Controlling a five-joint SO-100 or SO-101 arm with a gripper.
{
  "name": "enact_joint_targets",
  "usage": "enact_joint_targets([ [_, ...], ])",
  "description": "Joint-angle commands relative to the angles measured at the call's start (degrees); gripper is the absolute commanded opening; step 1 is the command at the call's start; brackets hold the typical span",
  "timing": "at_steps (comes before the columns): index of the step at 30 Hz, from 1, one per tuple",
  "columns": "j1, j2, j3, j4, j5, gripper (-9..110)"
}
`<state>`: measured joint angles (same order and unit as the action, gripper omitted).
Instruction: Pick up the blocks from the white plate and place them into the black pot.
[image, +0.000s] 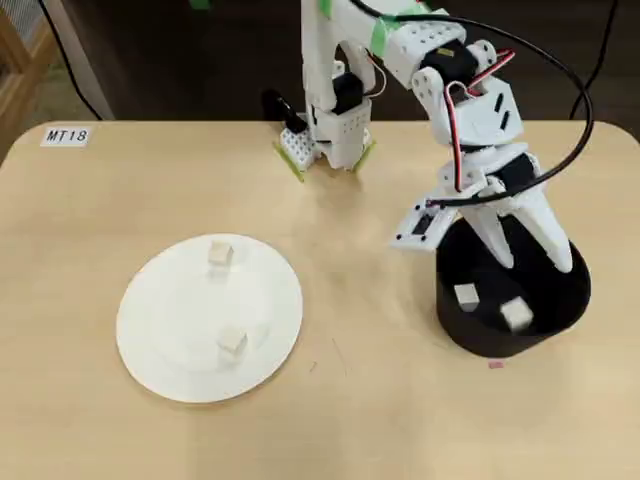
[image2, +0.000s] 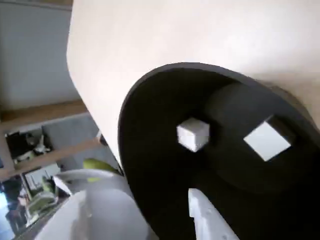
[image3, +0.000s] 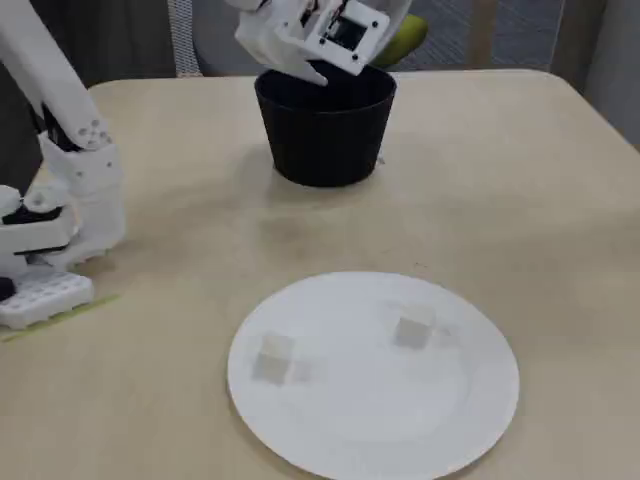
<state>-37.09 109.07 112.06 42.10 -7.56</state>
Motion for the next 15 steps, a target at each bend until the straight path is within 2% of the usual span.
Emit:
enact_joint_targets([
  [1,2.6,4.0,-0.9,5.7,1.1,4],
  [3,5.9,6.2,-1.0,10.9,1.8,-2],
  [9,19.5,12.7,-1.0,24.3,1.5,-2],
  [15,37.0,15.5,-1.0,31.6,-1.8,-2],
])
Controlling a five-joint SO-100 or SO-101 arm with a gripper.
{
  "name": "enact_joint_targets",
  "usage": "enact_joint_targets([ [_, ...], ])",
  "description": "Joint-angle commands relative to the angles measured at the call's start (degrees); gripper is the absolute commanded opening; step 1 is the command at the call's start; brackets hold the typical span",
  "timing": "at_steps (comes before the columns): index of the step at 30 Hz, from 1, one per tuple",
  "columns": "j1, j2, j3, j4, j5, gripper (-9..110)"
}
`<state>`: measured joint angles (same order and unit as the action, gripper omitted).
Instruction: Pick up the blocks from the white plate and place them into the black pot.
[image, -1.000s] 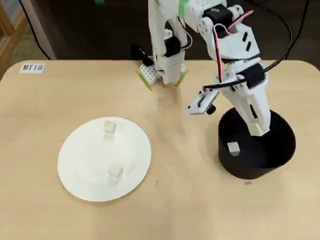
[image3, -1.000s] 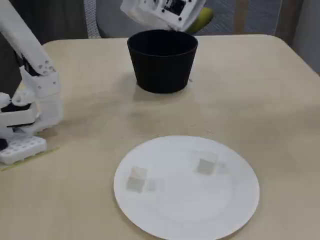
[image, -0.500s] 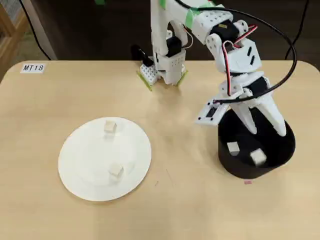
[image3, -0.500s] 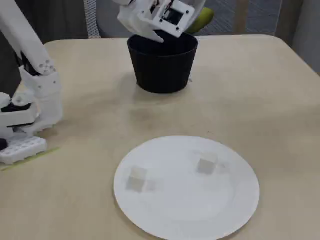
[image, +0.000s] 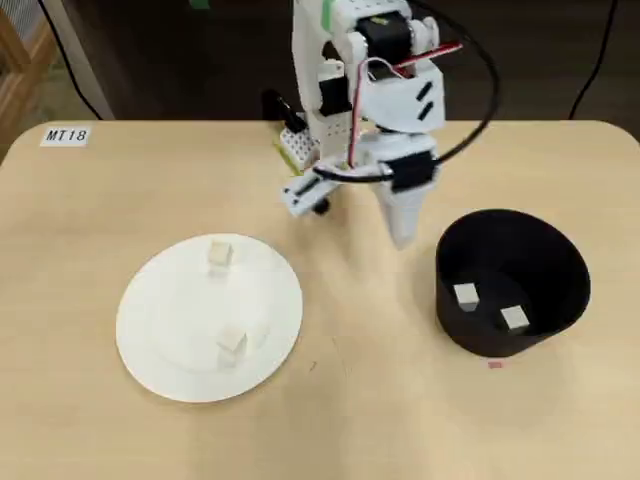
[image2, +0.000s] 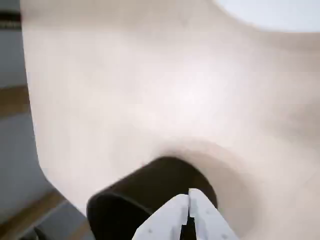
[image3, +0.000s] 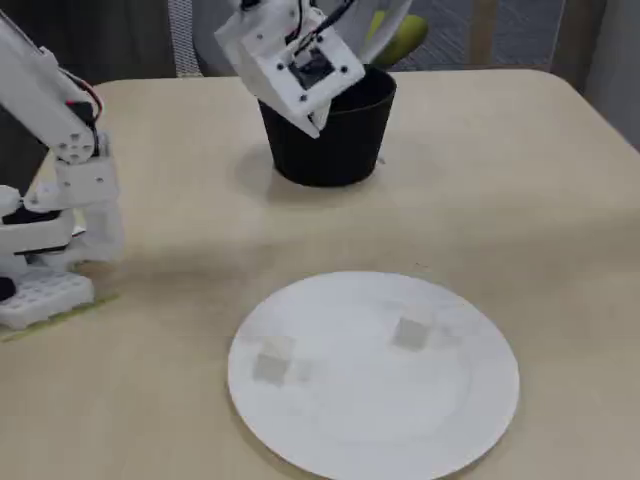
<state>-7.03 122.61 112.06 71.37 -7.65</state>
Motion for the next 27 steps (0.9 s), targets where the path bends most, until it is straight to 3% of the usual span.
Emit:
enact_joint_targets([
  [1,9.6,1.8,-1.0,3.0,-3.0,-2],
  [11,33.4,-9.3,-3.1,11.4,-13.6,-2],
  [19,38.8,-30.1,-17.1,18.4,-19.2,-2],
  [24,41.0,-33.7,-19.8,16.7,-19.0,-2],
  [27,42.9,-34.1,-19.8,16.3,-21.0,12],
])
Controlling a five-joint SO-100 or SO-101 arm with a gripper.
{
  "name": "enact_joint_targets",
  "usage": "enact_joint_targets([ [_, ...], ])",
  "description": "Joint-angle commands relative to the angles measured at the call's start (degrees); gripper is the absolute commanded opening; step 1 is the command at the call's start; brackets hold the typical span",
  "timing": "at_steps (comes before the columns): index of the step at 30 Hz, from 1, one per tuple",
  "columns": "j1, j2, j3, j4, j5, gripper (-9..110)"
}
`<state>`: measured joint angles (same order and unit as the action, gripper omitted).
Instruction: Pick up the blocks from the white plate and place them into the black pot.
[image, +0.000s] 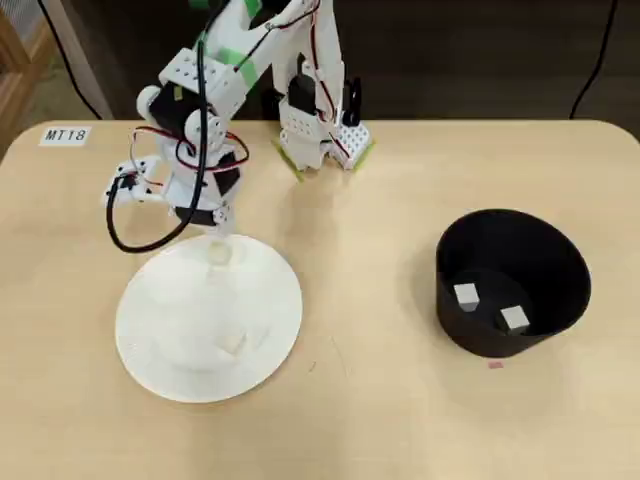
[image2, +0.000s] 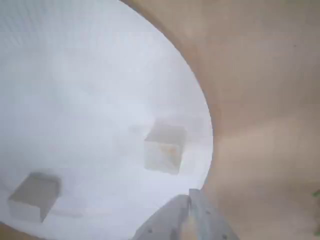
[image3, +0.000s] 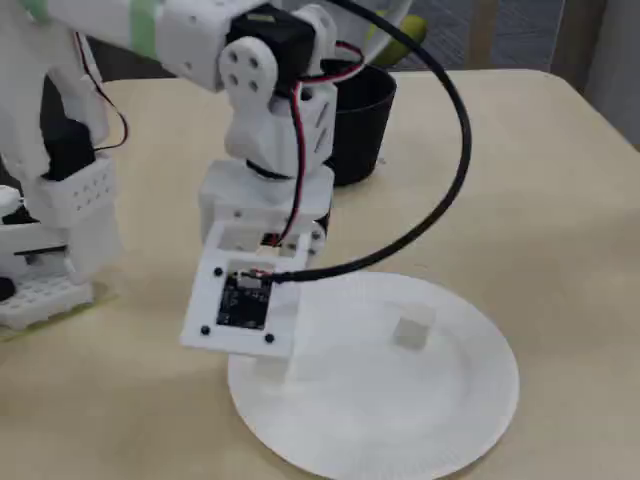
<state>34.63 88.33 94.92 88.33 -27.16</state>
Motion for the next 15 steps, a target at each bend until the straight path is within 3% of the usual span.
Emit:
enact_joint_targets([
  [1,1.5,0.1,-2.6,-0.9,-2.2,16],
  [6,1.1,-2.1,-2.5,-2.5,-4.5,27],
  [15,-0.9,-5.4,-2.6,-5.2,-3.6,30],
])
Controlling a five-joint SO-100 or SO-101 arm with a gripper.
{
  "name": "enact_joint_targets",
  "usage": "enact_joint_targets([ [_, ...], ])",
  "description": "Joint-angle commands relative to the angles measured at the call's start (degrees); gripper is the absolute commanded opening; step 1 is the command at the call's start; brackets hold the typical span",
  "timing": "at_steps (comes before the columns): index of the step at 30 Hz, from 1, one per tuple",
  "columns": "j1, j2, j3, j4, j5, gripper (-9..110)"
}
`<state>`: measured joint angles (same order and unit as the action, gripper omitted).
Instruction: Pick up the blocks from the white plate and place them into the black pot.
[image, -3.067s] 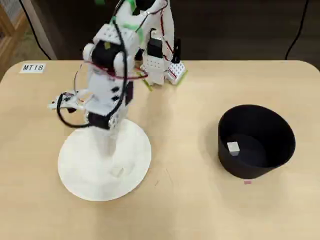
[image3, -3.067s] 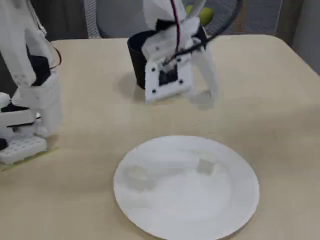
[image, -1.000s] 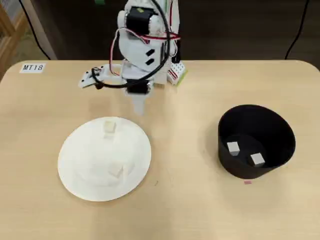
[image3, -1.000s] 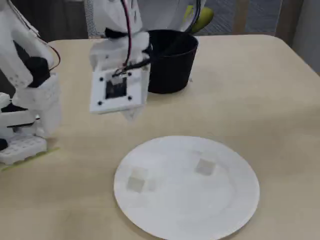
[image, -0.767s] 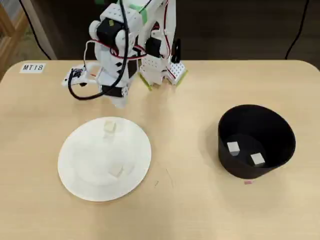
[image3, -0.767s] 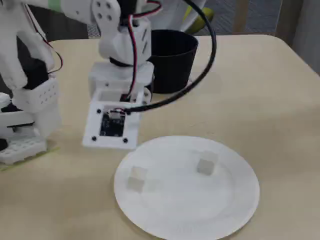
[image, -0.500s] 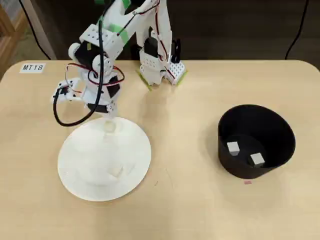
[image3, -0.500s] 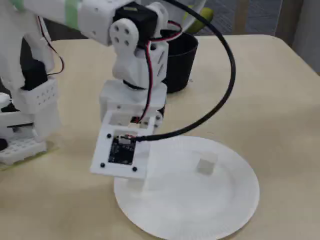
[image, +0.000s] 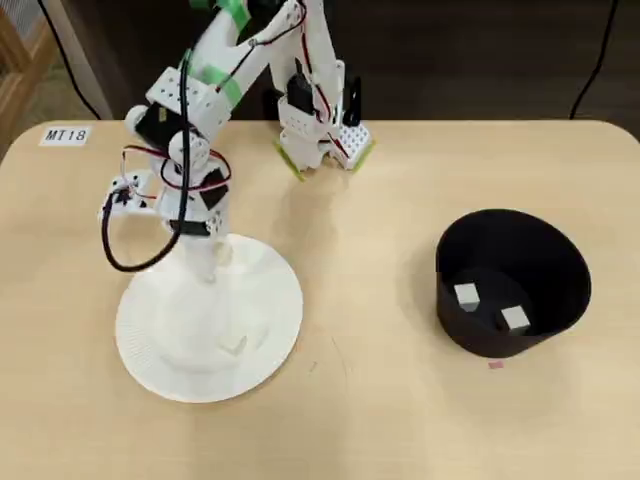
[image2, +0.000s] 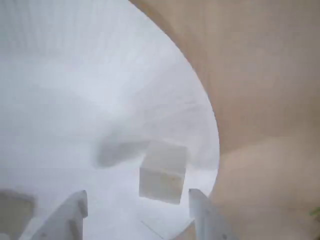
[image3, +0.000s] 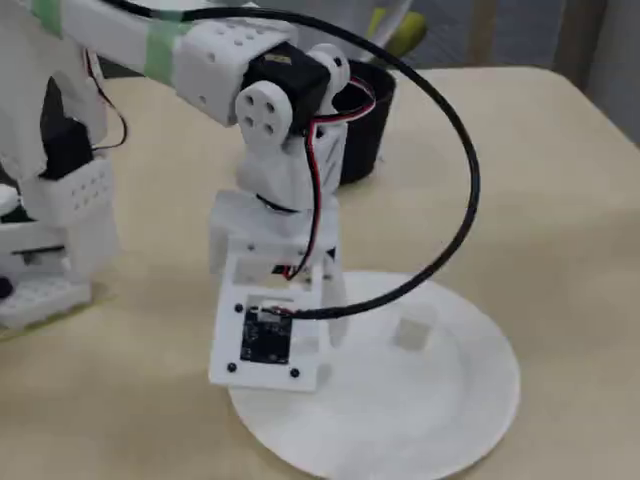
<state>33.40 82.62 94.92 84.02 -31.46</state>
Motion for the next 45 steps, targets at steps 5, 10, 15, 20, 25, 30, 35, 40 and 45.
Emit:
enact_joint_targets([
  [5,1.2,-0.3,-2.6,-1.9,3.0,32],
  [10,1.2,-1.8,-2.9,-2.2,4.2,34],
  [15,0.3,-3.7,-3.0,-2.4,4.7,33],
  [20,-0.2,-4.7,-3.0,-3.9,6.9,21],
  [25,-0.8,-6.6,-4.1,-4.3,9.8,-2],
  [30,-2.5,-4.4,-4.5,-5.3,9.7,-2],
  [35,-7.0,8.5,-3.3,-10.8,12.7,-2],
  [40,-17.7,24.0,-0.2,-18.5,22.9,-2],
  [45,-36.4,31.8,0.1,-20.8,35.4,-2],
])
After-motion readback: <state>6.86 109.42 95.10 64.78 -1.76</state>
